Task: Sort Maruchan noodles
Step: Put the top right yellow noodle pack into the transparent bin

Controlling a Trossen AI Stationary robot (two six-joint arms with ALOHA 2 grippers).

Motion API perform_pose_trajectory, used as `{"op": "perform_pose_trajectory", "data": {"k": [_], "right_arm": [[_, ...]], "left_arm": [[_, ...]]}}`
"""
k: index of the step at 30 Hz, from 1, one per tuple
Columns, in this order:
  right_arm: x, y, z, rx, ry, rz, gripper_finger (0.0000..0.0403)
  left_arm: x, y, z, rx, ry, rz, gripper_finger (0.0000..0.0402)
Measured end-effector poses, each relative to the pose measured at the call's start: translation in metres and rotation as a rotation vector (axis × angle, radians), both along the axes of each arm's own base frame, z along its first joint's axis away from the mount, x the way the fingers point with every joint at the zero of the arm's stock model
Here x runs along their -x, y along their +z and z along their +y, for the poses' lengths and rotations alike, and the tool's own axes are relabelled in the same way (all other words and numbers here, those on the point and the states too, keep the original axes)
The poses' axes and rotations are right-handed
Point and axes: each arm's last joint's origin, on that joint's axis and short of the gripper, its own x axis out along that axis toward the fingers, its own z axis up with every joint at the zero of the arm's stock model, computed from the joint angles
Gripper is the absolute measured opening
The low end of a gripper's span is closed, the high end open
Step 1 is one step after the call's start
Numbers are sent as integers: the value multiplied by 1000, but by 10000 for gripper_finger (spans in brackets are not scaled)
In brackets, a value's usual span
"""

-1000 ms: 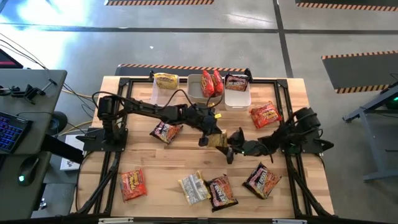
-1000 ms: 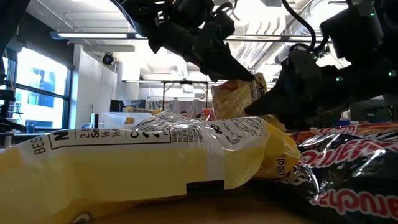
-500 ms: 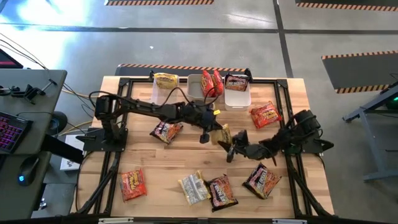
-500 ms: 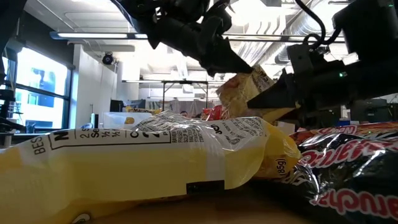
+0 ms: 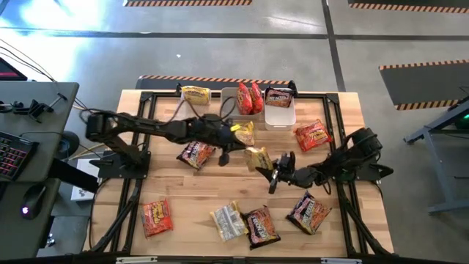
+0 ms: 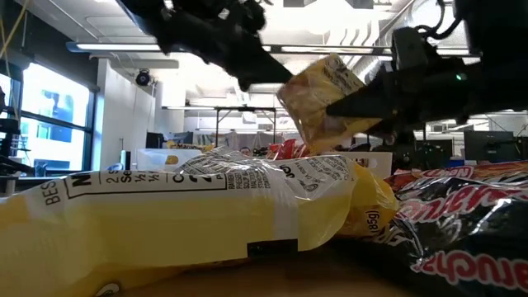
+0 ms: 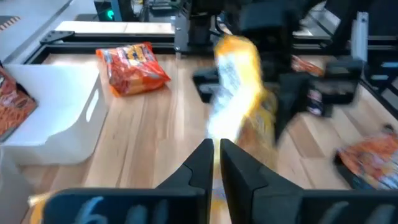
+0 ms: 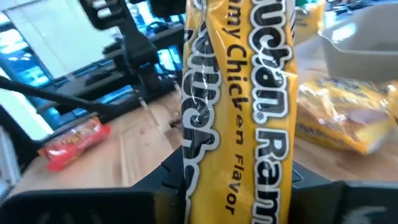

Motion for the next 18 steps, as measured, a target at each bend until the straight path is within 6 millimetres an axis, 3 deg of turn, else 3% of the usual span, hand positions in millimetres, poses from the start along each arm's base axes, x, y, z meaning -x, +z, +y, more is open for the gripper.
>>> {"op": "perform_pose_trajectory", "data": {"k": [6, 11, 15, 18], "right_arm": [[-13, 17, -19, -23, 147, 56, 86], [-41, 36, -32, -10, 212, 345, 88], [-67, 58, -39, 55, 232, 602, 89], [-88, 72, -44, 107, 282, 701, 89]], "left_arm": [[35, 21, -5, -16, -11, 62, 66], [62, 39, -14, -15, -6, 120, 101], [80, 46, -22, -63, 50, 184, 125], [87, 47, -30, -85, 85, 221, 144]]}}
